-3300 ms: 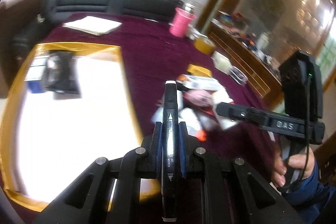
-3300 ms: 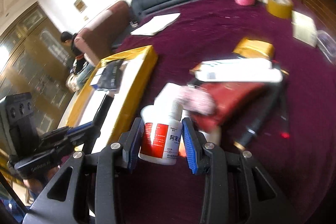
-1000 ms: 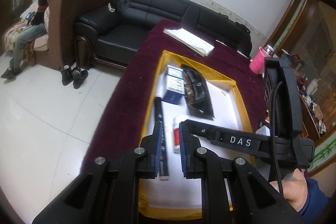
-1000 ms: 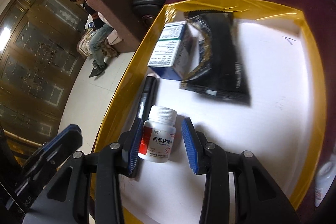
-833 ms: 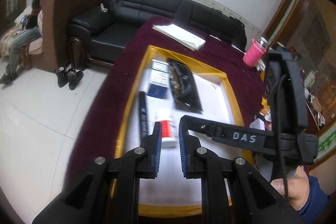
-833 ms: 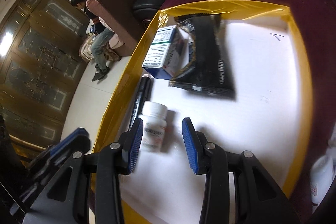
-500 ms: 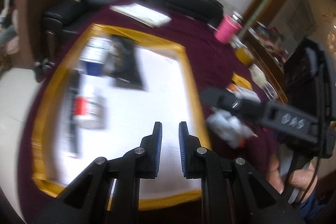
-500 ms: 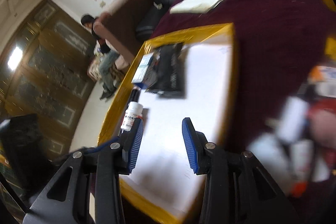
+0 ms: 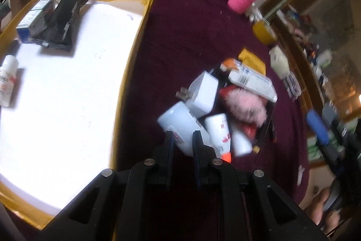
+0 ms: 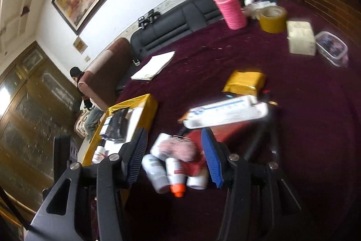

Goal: Organize objects
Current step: 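Grasp large white bottle with left tool while right tool grasps red-capped black marker, then carry bottle and marker to tray and open both tools to release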

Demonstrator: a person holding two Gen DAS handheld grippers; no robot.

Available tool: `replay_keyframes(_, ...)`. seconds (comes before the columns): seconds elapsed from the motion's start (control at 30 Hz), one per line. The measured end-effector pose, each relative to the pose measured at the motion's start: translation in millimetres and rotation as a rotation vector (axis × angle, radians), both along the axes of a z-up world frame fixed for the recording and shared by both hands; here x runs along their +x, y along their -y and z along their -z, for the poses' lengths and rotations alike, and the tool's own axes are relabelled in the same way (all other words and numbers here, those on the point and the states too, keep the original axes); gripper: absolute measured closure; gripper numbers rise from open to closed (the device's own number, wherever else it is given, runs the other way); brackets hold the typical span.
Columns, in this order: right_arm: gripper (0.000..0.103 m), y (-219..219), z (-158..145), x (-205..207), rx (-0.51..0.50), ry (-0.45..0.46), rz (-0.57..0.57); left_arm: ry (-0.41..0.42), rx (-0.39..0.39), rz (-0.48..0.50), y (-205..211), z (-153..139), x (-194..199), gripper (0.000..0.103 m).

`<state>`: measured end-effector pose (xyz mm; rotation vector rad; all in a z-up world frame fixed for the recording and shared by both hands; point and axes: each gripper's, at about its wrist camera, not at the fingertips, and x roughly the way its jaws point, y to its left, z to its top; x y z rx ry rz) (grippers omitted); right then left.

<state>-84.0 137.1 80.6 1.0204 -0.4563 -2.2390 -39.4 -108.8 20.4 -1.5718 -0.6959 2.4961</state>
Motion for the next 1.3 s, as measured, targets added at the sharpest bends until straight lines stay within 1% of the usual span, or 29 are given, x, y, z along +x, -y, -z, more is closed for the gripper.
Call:
replay_keyframes(0.03,0.055,-7,3,-1,-0.008,0.008,0.008,0.002,0.004,-0.008,0,0,-3,0.089)
replay_keyframes(0.1,0.055,-15,8,-3,-0.018,0.018,0.021,-0.005,-0.039,-0.018,-5,-2,-10,0.086)
replay_keyframes(0.13,0.055,-20,12,-5,-0.017,0.025,0.026,-0.003,-0.054,-0.013,-8,-2,-14,0.083)
replay_keyframes(0.33,0.055,-48,27,-19,-0.025,0.059,0.085,0.016,-0.063,-0.002,-19,7,-30,0.070)
replay_keyframes(0.37,0.055,-51,29,-21,-0.025,0.064,0.093,0.018,-0.082,0.016,-23,10,-31,0.067)
replay_keyframes(0.43,0.055,-56,35,-25,-0.001,0.077,0.119,0.023,-0.130,0.055,-32,17,-32,0.068)
replay_keyframes(0.5,0.055,-60,43,-32,0.014,0.101,0.134,-0.014,-0.215,0.108,-43,15,-28,0.067)
replay_keyframes(0.53,0.055,-62,48,-35,0.028,0.115,0.148,-0.032,-0.244,0.136,-48,15,-25,0.068)
replay_keyframes(0.6,0.055,-59,55,-42,0.101,0.133,0.159,-0.060,-0.294,0.192,-55,15,-15,0.073)
replay_keyframes(0.63,0.055,-56,60,-46,0.137,0.143,0.155,-0.076,-0.321,0.209,-58,16,-11,0.073)
replay_keyframes(0.7,0.055,-50,70,-52,0.215,0.160,0.152,-0.094,-0.343,0.221,-59,17,-3,0.073)
replay_keyframes(0.73,0.056,-45,75,-54,0.275,0.155,0.145,-0.099,-0.347,0.225,-59,17,0,0.073)
replay_keyframes(0.77,0.060,-41,78,-56,0.310,0.151,0.142,-0.105,-0.352,0.231,-59,17,1,0.073)
replay_keyframes(0.8,0.069,-38,82,-57,0.341,0.149,0.139,-0.106,-0.348,0.230,-58,17,2,0.073)
replay_keyframes(0.83,0.072,-32,85,-59,0.386,0.145,0.133,-0.106,-0.343,0.228,-57,16,1,0.073)
replay_keyframes(0.87,0.075,-28,84,-59,0.433,0.106,0.141,-0.108,-0.345,0.230,-58,17,1,0.073)
replay_keyframes(0.9,0.076,-23,84,-60,0.471,0.091,0.144,-0.111,-0.354,0.235,-59,17,1,0.073)
replay_keyframes(0.93,0.077,-16,85,-60,0.520,0.061,0.139,-0.114,-0.362,0.236,-60,17,2,0.073)
replay_keyframes(1.03,0.085,0,88,-61,0.656,-0.037,0.132,-0.125,-0.418,0.249,-69,18,2,0.072)
replay_keyframes(1.07,0.092,2,88,-60,0.664,-0.048,0.120,-0.126,-0.433,0.258,-73,19,1,0.070)
replay_keyframes(1.13,0.092,0,88,-55,0.687,-0.067,0.135,-0.129,-0.449,0.261,-75,20,2,0.070)
replay_keyframes(1.17,0.092,-3,87,-53,0.686,-0.064,0.140,-0.133,-0.443,0.258,-73,20,2,0.071)
replay_keyframes(1.2,0.092,-8,86,-50,0.670,-0.056,0.143,-0.139,-0.438,0.253,-72,19,4,0.073)
replay_keyframes(1.23,0.092,-17,82,-45,0.628,-0.042,0.147,-0.146,-0.438,0.249,-71,19,4,0.074)
replay_keyframes(1.3,0.092,-31,74,-36,0.582,-0.027,0.152,-0.155,-0.417,0.246,-68,19,7,0.074)
